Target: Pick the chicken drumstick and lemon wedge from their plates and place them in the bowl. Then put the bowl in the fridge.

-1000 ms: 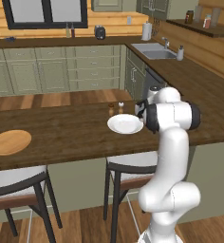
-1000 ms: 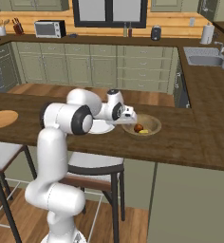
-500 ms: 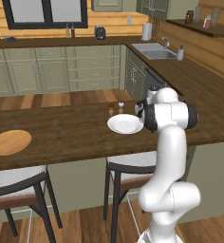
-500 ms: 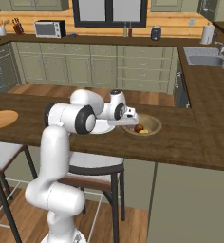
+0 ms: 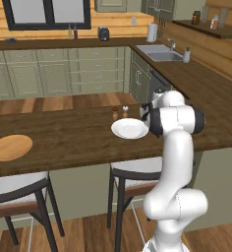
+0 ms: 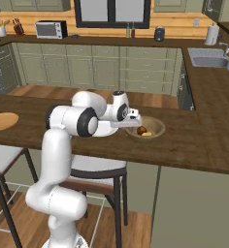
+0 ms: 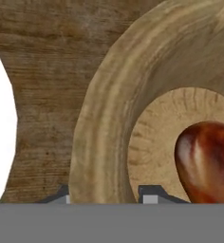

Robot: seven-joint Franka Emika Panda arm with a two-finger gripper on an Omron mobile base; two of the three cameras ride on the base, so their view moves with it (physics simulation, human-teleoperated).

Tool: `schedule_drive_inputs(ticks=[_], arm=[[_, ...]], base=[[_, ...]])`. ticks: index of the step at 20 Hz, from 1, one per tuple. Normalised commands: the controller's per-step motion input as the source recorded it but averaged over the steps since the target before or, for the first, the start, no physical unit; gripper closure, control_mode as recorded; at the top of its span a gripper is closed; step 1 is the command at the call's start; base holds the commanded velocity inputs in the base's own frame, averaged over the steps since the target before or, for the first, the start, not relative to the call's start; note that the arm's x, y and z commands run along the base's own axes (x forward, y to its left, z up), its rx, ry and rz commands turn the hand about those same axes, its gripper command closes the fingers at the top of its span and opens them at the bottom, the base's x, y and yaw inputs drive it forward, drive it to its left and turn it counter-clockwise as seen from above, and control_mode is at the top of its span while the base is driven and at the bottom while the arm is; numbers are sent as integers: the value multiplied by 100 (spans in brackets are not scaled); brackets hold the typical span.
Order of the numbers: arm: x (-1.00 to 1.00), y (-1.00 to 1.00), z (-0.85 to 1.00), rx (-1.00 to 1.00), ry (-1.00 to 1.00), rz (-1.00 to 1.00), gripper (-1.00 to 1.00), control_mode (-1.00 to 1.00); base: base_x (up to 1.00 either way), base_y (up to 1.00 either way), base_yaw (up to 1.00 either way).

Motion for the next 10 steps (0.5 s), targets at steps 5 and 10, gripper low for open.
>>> schedule_drive_inputs(ticks=[5,10], arm=[[-18,0,69,0,2,0,100,-100],[-43,5,90,0,1,7,100,-100]], base=[[0,0,0],[0,0,0]])
